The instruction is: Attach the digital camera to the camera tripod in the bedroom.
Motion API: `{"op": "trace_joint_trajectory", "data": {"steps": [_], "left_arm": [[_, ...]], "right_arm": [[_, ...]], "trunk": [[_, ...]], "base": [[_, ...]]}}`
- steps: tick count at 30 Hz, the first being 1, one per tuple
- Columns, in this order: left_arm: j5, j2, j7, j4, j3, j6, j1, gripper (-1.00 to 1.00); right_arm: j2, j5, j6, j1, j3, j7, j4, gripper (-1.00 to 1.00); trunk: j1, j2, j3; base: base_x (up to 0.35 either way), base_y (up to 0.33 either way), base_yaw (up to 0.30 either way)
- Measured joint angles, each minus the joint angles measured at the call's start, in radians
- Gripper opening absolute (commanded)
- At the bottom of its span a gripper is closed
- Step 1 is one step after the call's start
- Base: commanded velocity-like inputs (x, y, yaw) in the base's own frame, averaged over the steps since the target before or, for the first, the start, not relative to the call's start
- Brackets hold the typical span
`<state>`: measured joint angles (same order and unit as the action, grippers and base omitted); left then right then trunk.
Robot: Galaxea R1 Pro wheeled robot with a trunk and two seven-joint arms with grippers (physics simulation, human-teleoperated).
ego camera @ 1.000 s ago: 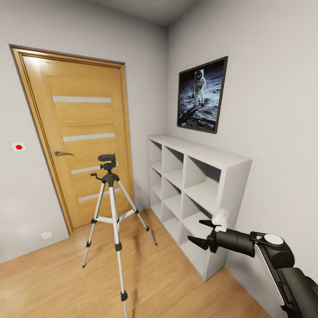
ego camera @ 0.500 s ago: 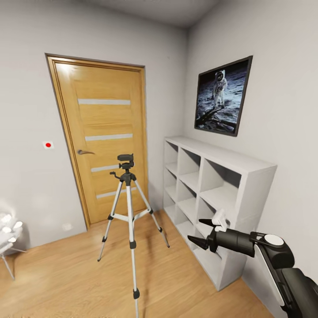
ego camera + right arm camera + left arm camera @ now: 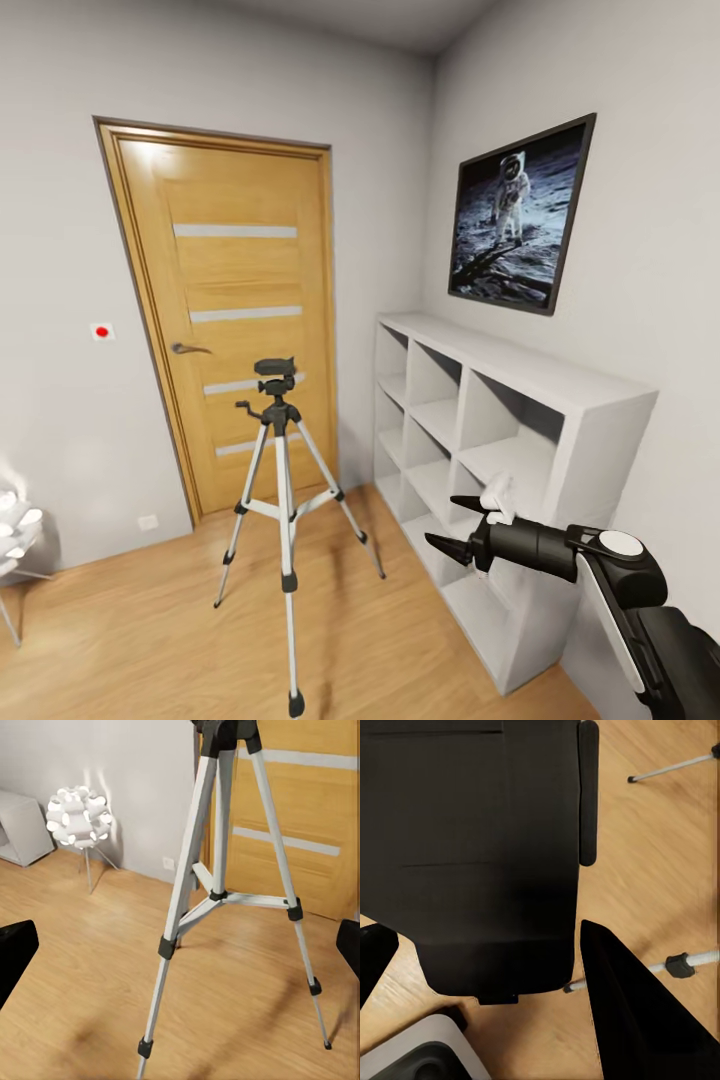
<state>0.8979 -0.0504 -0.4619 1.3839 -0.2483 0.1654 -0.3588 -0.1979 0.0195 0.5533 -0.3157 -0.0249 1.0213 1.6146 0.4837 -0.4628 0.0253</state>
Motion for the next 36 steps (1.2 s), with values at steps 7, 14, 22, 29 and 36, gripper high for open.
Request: {"op": "trace_joint_trajectory", "data": {"steps": [7,14,22,29,36], "left_arm": [[0.0,0.0,0.0,-0.001,0.0,-0.001,0.0,-1.0],[0.0,0.0,0.0,-0.006,0.0,0.0,0.0,-1.0],[0.0,-0.001,0.0,-0.007,0.0,0.0,0.0,-1.0],[0.0,-0.001,0.0,-0.007,0.0,0.0,0.0,-1.0],[0.0,-0.001,0.0,-0.007,0.0,0.0,0.0,-1.0]], "right_arm": [[-0.001,0.0,-0.001,0.002,0.0,0.003,0.0,1.0],[0.0,-0.001,0.0,0.005,0.0,0.005,0.0,1.0],[0.001,0.0,-0.001,0.006,0.0,0.002,0.0,1.0],[0.001,0.0,-0.002,0.006,0.0,0.0,0.0,1.0],[0.001,0.0,-0.002,0.006,0.0,0.0,0.0,1.0]], "trunk": [[0.0,0.0,0.0],[0.0,0.0,0.0],[0.0,0.0,0.0],[0.0,0.0,0.0],[0.0,0.0,0.0]], "base": [[0.244,-0.012,0.001],[0.055,-0.002,0.026],[0.004,0.0,0.251],[0.0,0.0,0.279],[0.0,0.0,0.273]]}}
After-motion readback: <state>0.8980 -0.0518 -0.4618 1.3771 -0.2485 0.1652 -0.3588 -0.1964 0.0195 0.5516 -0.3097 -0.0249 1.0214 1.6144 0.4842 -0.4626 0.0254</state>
